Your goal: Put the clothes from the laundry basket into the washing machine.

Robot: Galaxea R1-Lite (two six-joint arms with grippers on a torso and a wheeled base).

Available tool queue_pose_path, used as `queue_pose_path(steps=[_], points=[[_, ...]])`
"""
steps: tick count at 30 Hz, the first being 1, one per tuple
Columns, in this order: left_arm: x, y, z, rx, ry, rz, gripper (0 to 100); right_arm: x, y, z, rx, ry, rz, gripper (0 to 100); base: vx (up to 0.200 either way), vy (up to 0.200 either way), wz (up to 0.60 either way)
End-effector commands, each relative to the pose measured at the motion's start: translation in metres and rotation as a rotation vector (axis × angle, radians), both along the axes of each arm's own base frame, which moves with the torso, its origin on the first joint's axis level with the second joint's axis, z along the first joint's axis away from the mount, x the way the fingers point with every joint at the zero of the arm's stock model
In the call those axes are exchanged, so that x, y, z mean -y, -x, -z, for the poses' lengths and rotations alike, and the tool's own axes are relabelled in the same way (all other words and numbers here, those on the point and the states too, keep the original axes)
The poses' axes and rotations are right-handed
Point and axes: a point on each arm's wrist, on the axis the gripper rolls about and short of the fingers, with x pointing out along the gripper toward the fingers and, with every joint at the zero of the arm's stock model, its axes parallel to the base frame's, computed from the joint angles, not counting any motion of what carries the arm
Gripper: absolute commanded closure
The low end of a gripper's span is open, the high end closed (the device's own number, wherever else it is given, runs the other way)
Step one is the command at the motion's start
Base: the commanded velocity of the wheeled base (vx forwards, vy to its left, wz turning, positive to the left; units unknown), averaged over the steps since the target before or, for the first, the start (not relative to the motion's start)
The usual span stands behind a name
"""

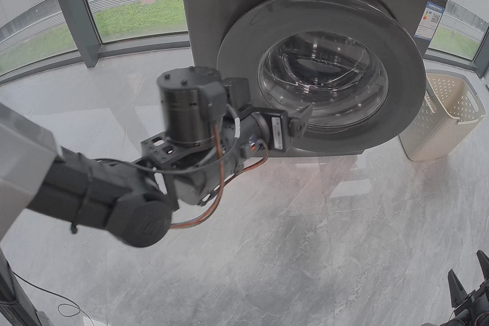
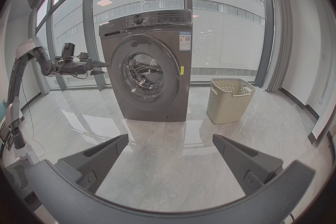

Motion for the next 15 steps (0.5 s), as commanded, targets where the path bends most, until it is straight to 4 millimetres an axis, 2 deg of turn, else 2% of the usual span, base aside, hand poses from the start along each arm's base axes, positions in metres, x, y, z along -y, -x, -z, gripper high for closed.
queue_pose_path(steps=[1, 2, 3, 4, 5, 7, 9, 11, 15], points=[[-0.133, 0.132, -0.004, 0.024, 0.017, 0.039, 0, 0.0, 0.001, 0.002, 0.01, 0.0, 0.0, 0, 0.0, 0.0, 0.0], [-0.135, 0.133, -0.003, 0.025, 0.018, 0.037, 0, 0.0, 0.001, 0.002, 0.01, 0.0, 0.0, 0, 0.0, 0.0, 0.0], [-0.158, 0.149, 0.0, 0.039, 0.029, 0.022, 0, 0.0, 0.001, 0.002, 0.009, 0.0, 0.0, 0, 0.0, 0.0, 0.0], [-0.16, 0.15, 0.0, 0.042, 0.031, 0.022, 0, 0.0, 0.001, 0.002, 0.009, 0.0, 0.0, 0, 0.0, 0.0, 0.0], [-0.18, 0.165, 0.004, 0.063, 0.047, 0.002, 0, 0.0, 0.001, 0.002, 0.009, 0.0, 0.0, 0, 0.0, 0.0, 0.0], [-0.202, 0.183, 0.008, 0.096, 0.067, -0.047, 0, 0.0, 0.001, 0.002, 0.009, 0.0, 0.0, 0, 0.0, 0.0, 0.0], [-0.213, 0.193, 0.011, 0.104, 0.069, -0.076, 0, 0.0, 0.001, 0.002, 0.009, 0.0, 0.0, 0, 0.0, 0.0, 0.0], [-0.233, 0.217, 0.026, 0.092, 0.046, -0.149, 0, 0.0, 0.001, 0.002, 0.009, 0.0, 0.0, 0, 0.0, 0.0, 0.0], [-0.254, 0.243, 0.045, 0.092, 0.035, -0.273, 0, 0.0, 0.001, 0.002, 0.009, 0.0, 0.0, 0, 0.0, 0.0, 0.0]])
